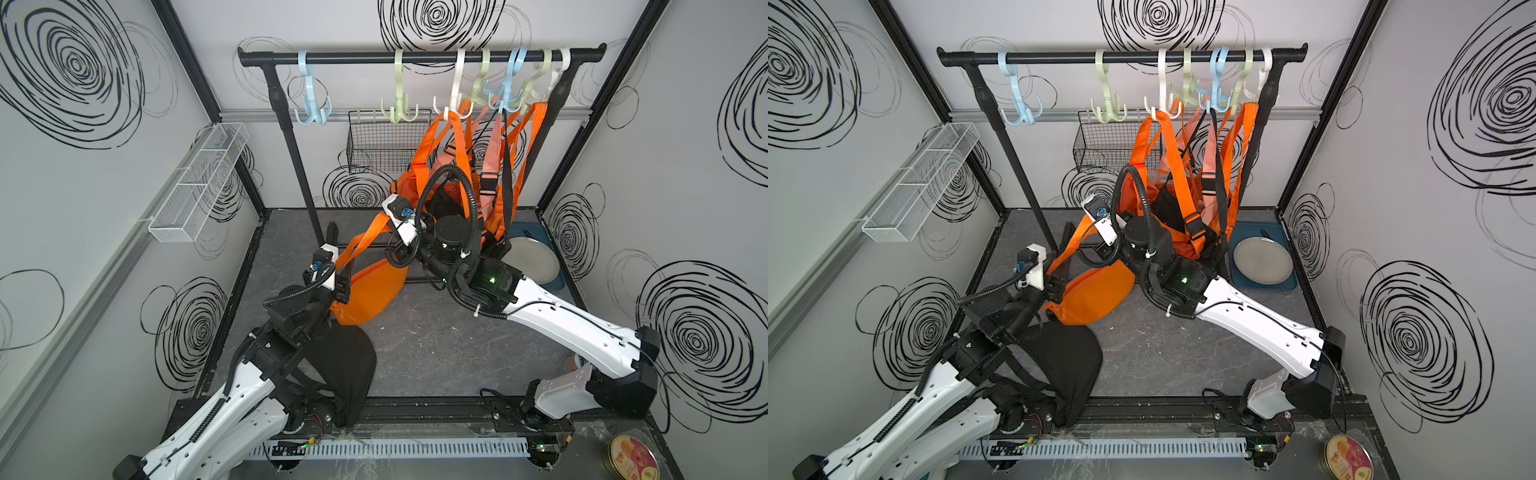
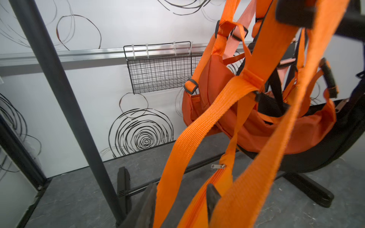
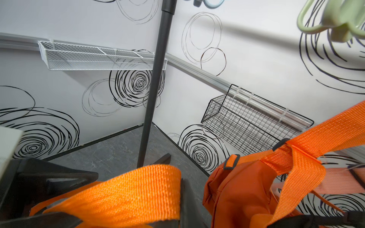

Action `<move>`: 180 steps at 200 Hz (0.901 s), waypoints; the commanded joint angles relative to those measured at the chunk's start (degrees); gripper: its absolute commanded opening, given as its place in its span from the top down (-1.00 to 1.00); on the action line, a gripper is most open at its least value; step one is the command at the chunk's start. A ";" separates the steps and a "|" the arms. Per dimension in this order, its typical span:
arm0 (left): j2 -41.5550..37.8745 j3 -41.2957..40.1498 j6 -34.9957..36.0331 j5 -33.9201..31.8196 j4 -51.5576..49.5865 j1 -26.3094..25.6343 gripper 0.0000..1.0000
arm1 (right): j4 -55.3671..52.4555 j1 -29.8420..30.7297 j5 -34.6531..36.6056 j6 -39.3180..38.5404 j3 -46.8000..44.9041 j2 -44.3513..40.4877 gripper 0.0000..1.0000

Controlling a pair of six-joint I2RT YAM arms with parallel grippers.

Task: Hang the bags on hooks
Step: Pick up the bag from the center of the board.

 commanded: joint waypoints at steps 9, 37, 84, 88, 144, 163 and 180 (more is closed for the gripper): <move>-1.03 0.90 1.76 4.83 1.19 -1.42 0.33 | -1.19 -0.06 2.20 -1.01 4.30 -0.05 1.00; 0.23 2.08 2.09 7.03 -0.14 -1.96 0.69 | -1.80 -0.20 2.56 -0.69 5.49 0.12 1.00; 1.79 6.85 -4.33 3.82 -0.06 -2.31 1.00 | -6.62 -3.86 0.68 3.48 11.16 1.71 1.00; 2.65 8.13 -5.22 3.41 -0.51 -2.27 1.00 | -7.46 -4.46 -0.20 4.08 12.27 1.93 1.00; 22.11 39.98 -9.62 2.87 -14.69 -1.83 1.00 | -20.01 -10.56 -10.84 8.80 36.59 10.45 1.00; 27.79 49.28 -10.74 3.26 -17.21 -0.16 1.00 | -22.76 -11.52 -13.06 9.56 44.70 14.06 1.00; 32.76 56.83 -12.88 5.52 -19.39 2.20 1.00 | -24.24 -12.48 -14.49 9.99 50.77 17.08 1.00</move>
